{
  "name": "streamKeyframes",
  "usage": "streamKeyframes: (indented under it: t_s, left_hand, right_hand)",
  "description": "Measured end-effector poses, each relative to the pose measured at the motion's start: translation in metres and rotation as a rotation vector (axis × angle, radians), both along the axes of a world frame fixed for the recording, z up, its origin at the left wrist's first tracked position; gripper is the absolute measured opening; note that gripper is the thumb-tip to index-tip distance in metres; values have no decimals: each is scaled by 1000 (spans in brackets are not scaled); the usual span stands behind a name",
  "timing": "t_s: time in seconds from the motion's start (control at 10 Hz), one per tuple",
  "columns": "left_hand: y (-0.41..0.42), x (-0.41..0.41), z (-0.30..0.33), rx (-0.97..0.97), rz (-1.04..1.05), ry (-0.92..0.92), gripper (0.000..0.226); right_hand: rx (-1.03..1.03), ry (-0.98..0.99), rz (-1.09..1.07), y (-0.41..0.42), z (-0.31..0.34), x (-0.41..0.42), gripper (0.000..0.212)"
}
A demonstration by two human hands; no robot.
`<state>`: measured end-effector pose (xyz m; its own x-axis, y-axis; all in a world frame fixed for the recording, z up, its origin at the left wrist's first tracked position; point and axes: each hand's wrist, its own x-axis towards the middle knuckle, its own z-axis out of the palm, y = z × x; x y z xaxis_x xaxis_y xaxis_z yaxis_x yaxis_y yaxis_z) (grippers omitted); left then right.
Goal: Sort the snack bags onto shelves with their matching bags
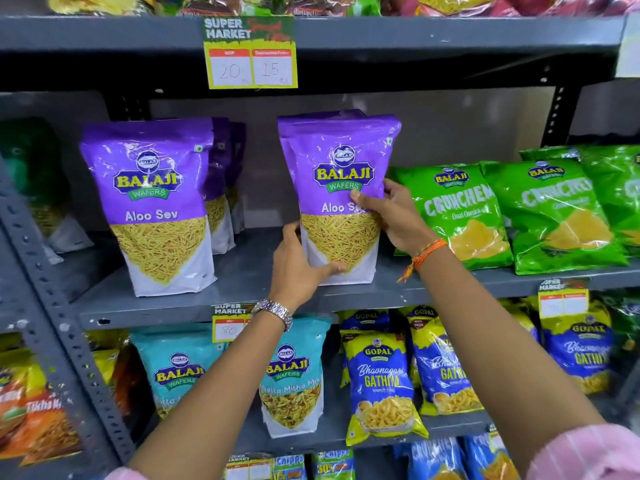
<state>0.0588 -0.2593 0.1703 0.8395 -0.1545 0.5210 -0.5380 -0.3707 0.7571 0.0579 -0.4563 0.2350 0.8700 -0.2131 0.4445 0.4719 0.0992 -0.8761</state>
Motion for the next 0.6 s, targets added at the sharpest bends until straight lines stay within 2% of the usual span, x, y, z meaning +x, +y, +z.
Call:
streamKeyframes:
  t_s: [0.1, 0.5, 0.6]
  left_hand:
    - [2, 4, -1, 22, -19, 5, 105]
    - [3, 2, 1, 42, 0, 7, 100]
    - [5, 0, 1, 42, 7, -6, 101]
  right_hand:
    - [-18, -2, 9, -5, -5, -3, 44]
    - [-34, 35, -13, 3, -5, -9, 41]
    - [-67, 85, -86, 2, -3, -19, 66]
